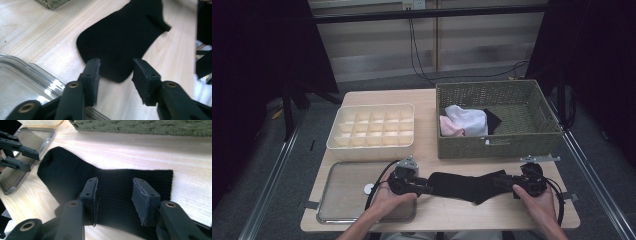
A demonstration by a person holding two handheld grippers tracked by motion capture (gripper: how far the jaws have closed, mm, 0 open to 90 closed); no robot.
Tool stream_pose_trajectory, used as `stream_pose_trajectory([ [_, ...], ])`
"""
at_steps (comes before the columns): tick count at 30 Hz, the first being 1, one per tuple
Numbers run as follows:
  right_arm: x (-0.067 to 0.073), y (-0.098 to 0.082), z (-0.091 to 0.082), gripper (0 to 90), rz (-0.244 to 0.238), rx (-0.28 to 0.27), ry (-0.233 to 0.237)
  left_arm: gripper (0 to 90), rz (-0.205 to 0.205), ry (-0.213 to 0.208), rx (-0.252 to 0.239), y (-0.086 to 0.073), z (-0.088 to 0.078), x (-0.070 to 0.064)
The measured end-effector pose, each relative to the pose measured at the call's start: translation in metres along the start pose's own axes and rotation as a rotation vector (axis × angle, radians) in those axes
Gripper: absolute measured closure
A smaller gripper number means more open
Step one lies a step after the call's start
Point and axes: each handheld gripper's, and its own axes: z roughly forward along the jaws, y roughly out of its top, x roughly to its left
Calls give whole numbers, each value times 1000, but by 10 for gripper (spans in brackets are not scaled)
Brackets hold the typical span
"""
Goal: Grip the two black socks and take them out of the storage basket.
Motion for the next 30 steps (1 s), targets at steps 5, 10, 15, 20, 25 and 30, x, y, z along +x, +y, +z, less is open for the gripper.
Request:
stream_pose_trajectory([
  [5, 3, 5, -2, 518, -4, -10, 18, 452, -2, 0, -4, -1, -5, -2],
  [10, 6, 10, -4, 524, -23, -17, 24, 371, 12, 20, -10, -5, -11, -1],
  [15, 8, 18, -5, 537, -36, -37, 32, 357, -4, 55, -23, -6, -17, 1],
  [20, 7, 30, -7, 551, -50, -76, 61, 341, -12, 62, -37, -8, -19, 0],
  [25, 7, 40, -3, 561, -65, -74, 70, 302, -6, 67, -55, -10, -27, -2],
  [30, 10, 52, -3, 574, -79, -80, 79, 274, -6, 65, -48, -11, -37, -2],
])
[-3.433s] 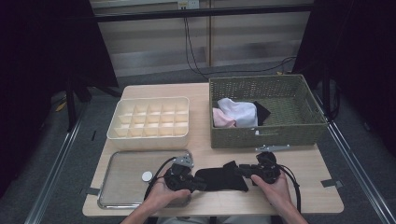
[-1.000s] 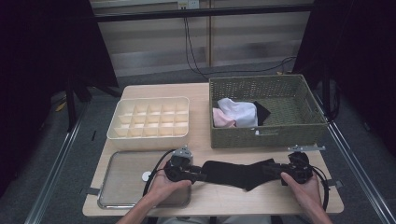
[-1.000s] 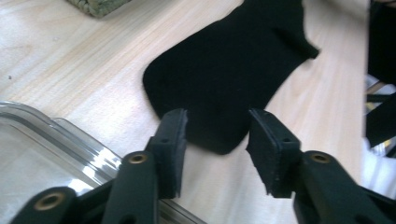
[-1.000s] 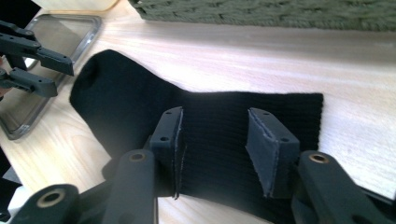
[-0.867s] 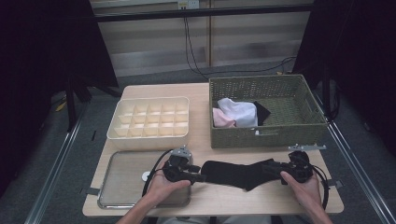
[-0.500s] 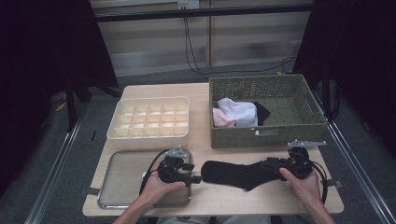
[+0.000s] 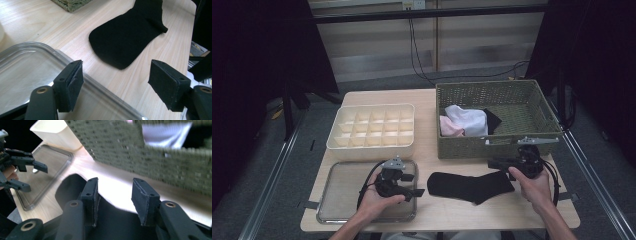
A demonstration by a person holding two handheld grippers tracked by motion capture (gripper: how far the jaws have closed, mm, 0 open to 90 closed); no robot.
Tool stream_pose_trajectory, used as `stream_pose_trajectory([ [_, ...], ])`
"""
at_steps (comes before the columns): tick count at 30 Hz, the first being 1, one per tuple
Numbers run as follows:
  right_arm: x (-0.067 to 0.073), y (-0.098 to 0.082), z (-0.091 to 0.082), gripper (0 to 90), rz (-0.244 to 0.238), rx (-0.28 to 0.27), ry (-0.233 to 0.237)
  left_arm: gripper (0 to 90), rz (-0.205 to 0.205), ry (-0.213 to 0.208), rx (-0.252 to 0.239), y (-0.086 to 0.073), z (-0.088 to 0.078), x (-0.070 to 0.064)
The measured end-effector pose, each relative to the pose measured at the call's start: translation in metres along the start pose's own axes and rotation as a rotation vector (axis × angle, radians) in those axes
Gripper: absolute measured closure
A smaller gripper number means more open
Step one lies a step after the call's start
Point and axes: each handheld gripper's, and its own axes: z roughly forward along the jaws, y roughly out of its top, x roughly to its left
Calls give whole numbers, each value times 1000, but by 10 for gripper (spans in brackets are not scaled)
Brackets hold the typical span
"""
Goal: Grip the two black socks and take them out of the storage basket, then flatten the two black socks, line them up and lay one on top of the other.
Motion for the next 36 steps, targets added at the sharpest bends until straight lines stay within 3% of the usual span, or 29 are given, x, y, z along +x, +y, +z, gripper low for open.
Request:
stream_pose_trajectory([
  [2, 2, 7, -2, 576, -2, -18, 13, 277, -18, 8, -19, -3, -4, 3],
  [8, 7, 20, -4, 580, -29, -35, 21, 286, -23, 25, -4, -13, -10, 9],
  [16, 10, 41, -6, 585, -38, -47, 29, 292, -58, 55, -44, -19, -27, 18],
  [21, 4, 55, -3, 591, -44, -43, 13, 293, -42, 62, -23, -25, -30, 20],
  [29, -5, 80, 0, 600, -42, -60, 2, 294, -78, 94, -94, -28, -47, 24],
  [36, -17, 97, 5, 598, -36, -38, -11, 294, -86, 104, -120, -30, -53, 27],
])
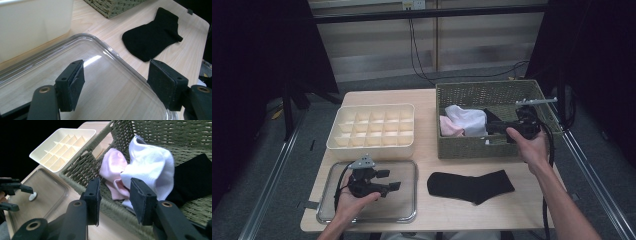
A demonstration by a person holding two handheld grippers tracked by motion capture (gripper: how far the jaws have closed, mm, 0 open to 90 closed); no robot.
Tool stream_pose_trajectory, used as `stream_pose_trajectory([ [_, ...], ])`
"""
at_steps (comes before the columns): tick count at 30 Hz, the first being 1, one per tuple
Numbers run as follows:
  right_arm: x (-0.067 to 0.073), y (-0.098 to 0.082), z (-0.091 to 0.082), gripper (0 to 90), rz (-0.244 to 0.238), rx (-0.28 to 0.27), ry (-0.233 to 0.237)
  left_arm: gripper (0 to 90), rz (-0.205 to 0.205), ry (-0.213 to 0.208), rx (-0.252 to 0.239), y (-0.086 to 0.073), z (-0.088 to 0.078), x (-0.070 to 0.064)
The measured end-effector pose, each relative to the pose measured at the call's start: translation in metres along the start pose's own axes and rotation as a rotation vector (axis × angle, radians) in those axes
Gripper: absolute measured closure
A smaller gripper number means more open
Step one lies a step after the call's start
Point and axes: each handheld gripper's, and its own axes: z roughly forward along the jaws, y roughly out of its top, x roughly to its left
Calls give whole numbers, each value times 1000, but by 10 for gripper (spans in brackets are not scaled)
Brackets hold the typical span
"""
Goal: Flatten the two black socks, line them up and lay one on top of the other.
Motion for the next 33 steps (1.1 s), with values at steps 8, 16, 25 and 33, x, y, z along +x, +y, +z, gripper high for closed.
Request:
stream_pose_trajectory([
  [8, -16, 13, 4, 620, 27, 15, -46, 292, 1, -6, 8, -2, 0, 2],
  [16, -25, 26, 10, 639, 32, 31, -58, 289, 2, -2, 3, -4, 0, 1],
  [25, -44, 41, 28, 657, 41, 108, -144, 288, 23, -25, 18, -2, 3, -1],
  [33, -61, 56, 48, 640, 73, 131, -181, 267, 31, -28, 1, -2, -1, -1],
])
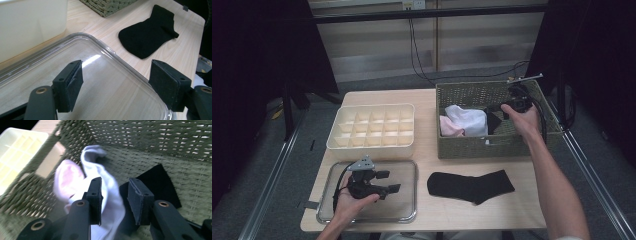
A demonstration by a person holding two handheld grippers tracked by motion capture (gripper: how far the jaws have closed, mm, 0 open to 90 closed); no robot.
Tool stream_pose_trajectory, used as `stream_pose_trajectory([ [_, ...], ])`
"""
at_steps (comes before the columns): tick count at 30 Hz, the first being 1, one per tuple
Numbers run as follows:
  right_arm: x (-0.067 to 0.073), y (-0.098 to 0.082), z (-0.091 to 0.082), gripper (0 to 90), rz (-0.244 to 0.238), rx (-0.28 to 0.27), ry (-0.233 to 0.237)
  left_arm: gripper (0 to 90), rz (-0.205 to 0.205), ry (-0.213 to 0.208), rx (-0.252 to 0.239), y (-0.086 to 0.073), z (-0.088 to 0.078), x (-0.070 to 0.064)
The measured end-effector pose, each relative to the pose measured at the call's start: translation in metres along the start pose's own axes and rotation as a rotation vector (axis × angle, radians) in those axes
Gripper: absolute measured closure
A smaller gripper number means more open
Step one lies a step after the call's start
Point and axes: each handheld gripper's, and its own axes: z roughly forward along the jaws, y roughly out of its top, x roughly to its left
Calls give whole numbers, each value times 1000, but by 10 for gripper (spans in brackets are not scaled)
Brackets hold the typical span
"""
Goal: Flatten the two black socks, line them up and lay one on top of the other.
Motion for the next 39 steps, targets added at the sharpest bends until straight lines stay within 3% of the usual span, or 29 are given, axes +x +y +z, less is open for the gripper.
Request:
stream_pose_trajectory([
  [3, -4, 6, 8, 616, 11, 9, -25, 258, 13, -4, -3, 0, -1, -1],
  [4, -7, 7, 9, 622, 22, 1, -12, 253, 20, -11, -5, -1, -1, -1],
  [9, -21, 12, 16, 615, 51, 40, -68, 253, 20, -16, -1, -1, -1, 0],
  [13, -33, 15, 26, 570, 105, 110, -101, 248, 30, -31, -7, -1, -2, 1],
  [16, -36, 18, 33, 567, 77, 158, -152, 244, 34, -38, -12, 0, -2, 2],
  [20, -44, 16, 44, 534, 118, 174, -177, 244, 34, -38, -7, -1, -1, 2],
  [23, -49, 14, 52, 514, 117, 221, -205, 244, 35, -39, -6, -1, -1, 2],
  [26, -53, 12, 54, 493, 142, 228, -198, 246, 32, -37, -3, -1, -1, 2],
  [28, -55, 12, 56, 478, 139, 245, -229, 246, 35, -37, -3, -1, -1, 2],
  [33, -60, 11, 57, 476, 184, 249, -232, 246, 34, -44, 3, -1, 0, 2],
  [37, -59, 12, 63, 489, 171, 279, -225, 246, 31, -40, 5, -1, 1, 3],
  [39, -60, 13, 62, 474, 174, 259, -221, 246, 14, -58, 2, -1, 1, 3],
])
